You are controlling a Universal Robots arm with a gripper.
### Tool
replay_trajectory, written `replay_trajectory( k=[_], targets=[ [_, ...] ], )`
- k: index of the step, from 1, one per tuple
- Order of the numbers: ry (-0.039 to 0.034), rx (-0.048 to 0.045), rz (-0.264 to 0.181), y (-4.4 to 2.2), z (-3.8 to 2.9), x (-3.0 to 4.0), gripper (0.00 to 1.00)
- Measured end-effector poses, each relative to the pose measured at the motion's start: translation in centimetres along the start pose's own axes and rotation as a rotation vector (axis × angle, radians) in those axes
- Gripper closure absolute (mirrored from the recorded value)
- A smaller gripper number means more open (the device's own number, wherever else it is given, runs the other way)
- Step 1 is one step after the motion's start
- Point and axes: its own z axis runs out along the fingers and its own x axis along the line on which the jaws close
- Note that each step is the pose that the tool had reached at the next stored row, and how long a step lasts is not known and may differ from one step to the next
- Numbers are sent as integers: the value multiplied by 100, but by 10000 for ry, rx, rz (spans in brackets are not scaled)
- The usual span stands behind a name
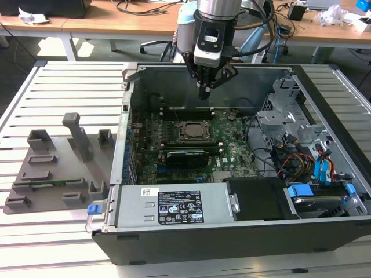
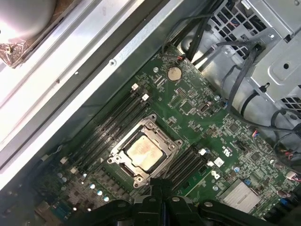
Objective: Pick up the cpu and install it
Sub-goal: 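Install the first cpu locking lever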
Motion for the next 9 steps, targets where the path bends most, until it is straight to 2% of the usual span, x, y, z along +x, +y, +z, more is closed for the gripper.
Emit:
replay_trajectory(
  k=[9],
  targets=[
    [-34, -15, -561, 0, 0, 0, 89]
  ],
)
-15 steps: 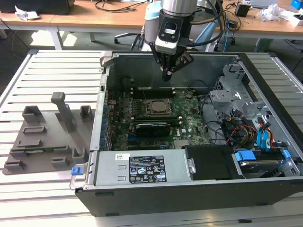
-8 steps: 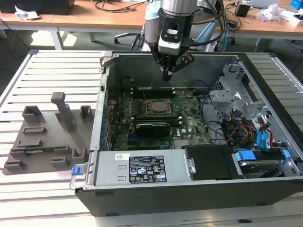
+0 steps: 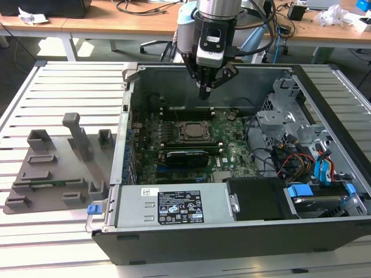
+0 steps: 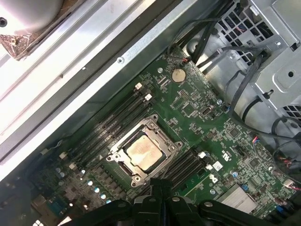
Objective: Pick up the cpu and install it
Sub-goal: 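Install the first cpu locking lever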
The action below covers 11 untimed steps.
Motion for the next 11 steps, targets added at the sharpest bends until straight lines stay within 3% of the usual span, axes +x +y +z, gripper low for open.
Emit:
replay_trajectory(
  k=[11],
  targets=[
    [-42, -19, -683, 0, 0, 0, 89]
  ],
)
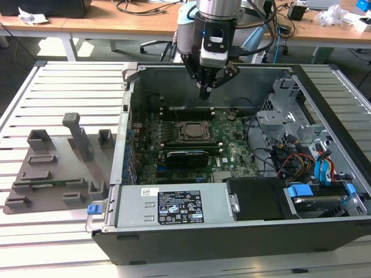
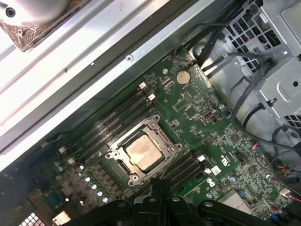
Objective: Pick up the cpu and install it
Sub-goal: 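Install the first cpu locking lever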
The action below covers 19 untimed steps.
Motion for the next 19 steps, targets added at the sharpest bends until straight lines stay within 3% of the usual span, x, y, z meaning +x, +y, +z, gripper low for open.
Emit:
replay_trajectory(
  k=[10, 11, 13, 19],
  targets=[
    [-52, -23, -853, 0, 0, 0, 89],
    [-81, -36, -1327, 0, 0, 0, 89],
    [-113, -50, -1855, 0, 0, 0, 89],
    [-127, -56, -2083, 0, 0, 0, 89]
  ],
)
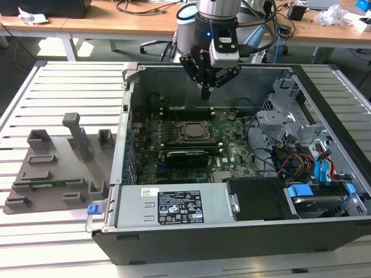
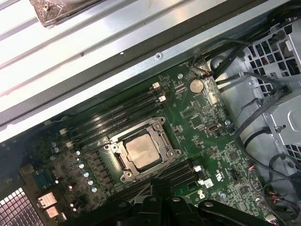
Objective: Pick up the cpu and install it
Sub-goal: 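Install the first cpu locking lever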
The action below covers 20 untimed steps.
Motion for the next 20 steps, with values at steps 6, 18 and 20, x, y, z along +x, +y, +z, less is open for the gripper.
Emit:
replay_trajectory(
  k=[6, 18, 20],
  targets=[
    [-19, -8, -301, 0, 0, 0, 89],
    [153, -481, -887, 0, 0, 0, 89],
    [176, -544, -960, 0, 0, 1, 89]
  ],
)
